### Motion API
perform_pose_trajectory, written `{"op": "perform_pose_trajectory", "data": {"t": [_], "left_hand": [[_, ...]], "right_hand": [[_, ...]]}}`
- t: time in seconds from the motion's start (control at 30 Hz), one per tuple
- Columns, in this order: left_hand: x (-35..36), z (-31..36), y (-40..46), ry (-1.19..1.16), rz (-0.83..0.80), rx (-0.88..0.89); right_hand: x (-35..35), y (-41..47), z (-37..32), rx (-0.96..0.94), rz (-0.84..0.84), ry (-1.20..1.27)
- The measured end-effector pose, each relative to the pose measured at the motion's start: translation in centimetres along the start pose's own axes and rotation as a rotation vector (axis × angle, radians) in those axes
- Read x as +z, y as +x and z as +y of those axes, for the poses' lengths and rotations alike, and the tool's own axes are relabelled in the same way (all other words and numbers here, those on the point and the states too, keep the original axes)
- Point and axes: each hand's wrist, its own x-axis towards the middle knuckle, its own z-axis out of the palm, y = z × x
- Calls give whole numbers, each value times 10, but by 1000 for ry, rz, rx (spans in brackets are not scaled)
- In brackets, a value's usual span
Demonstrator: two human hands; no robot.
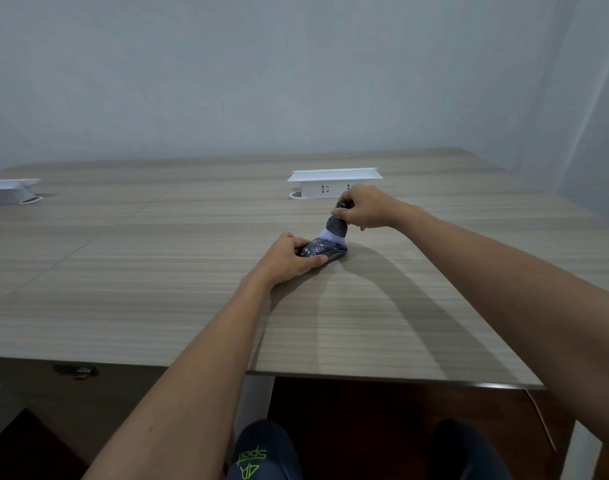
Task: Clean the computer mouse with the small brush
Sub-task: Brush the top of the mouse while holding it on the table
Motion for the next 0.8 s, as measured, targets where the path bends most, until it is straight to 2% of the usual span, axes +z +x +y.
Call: {"op": "perform_pose_trajectory", "data": {"t": [0.8], "left_hand": [[-1, 5, -3, 12, -1, -8]], "right_hand": [[1, -2, -7, -47, -2, 22]]}}
